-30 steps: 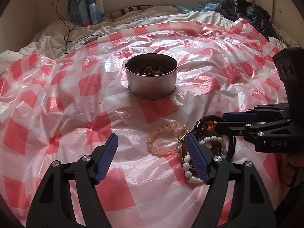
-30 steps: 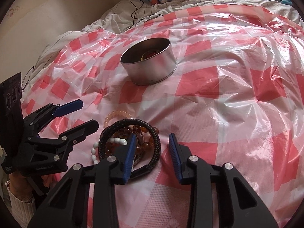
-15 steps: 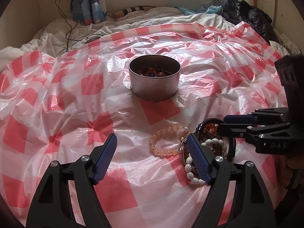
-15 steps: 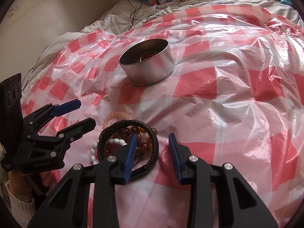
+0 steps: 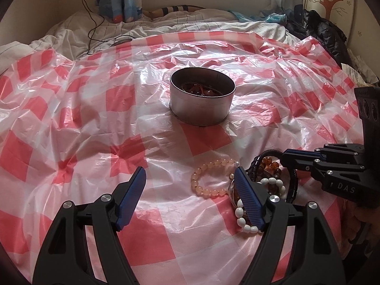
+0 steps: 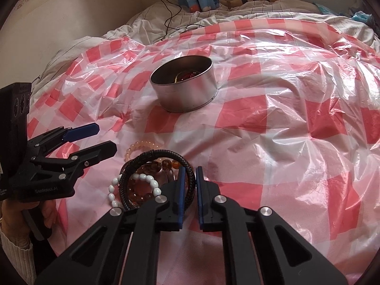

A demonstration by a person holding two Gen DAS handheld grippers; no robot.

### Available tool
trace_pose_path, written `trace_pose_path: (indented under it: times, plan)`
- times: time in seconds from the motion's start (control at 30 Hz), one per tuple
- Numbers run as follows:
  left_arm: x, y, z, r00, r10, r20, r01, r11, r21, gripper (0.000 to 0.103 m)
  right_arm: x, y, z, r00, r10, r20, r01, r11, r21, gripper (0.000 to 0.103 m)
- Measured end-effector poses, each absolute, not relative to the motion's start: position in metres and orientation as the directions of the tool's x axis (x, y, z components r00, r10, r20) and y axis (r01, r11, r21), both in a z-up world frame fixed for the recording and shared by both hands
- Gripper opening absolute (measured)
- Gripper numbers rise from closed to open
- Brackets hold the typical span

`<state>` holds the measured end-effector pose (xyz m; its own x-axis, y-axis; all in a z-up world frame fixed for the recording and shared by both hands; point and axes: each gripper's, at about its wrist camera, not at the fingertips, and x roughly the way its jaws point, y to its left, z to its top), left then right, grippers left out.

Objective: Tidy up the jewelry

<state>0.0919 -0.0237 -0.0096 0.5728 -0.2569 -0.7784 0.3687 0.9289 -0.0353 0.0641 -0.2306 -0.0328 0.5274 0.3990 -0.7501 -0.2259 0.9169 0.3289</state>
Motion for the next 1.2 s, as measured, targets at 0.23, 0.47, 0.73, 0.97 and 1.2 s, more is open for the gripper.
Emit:
trace_pose_path:
  times: [0.23,0.47,0.73,0.97,1.2]
  plan:
    - [0.091,-0.026,-0.008,0.574,-0.266,-0.774,0.373,0.927,-0.042,0.073,0.069,-0.252,-0.035,0.539,0.389,-0.747,-0.158,0.918,0.363,0.007]
    - [0.091,-0.026,-0.006,0.578,-0.27,-0.77,0.374,0.926,-0.044,0.074,0.07,-0.247,-0.04,0.515,0.428,-0.743,-0.176,0.901,0.398,0.008]
    - [0.091,-0.028,-0.008,0.574,-0.261,-0.776,0.372,0.927,-0.036,0.074,0.071,-0.246,-0.04,0.519,0.41,-0.75,-0.172,0.91,0.378,0.054]
    - [0.091,-0.029,-0.009,0.573,-0.258,-0.778,0.372,0.928,-0.034,0.074,0.066,-0.225,-0.039,0.522,0.367,-0.77,-0.239,0.929,0.281,0.012]
    - [0.094,-0.009,-0.004,0.554,-0.339,-0.76,0.354,0.922,-0.154,0.074,0.065,-0.255,-0.027,0.586,0.382,-0.715,-0.164,0.92,0.356,0.008]
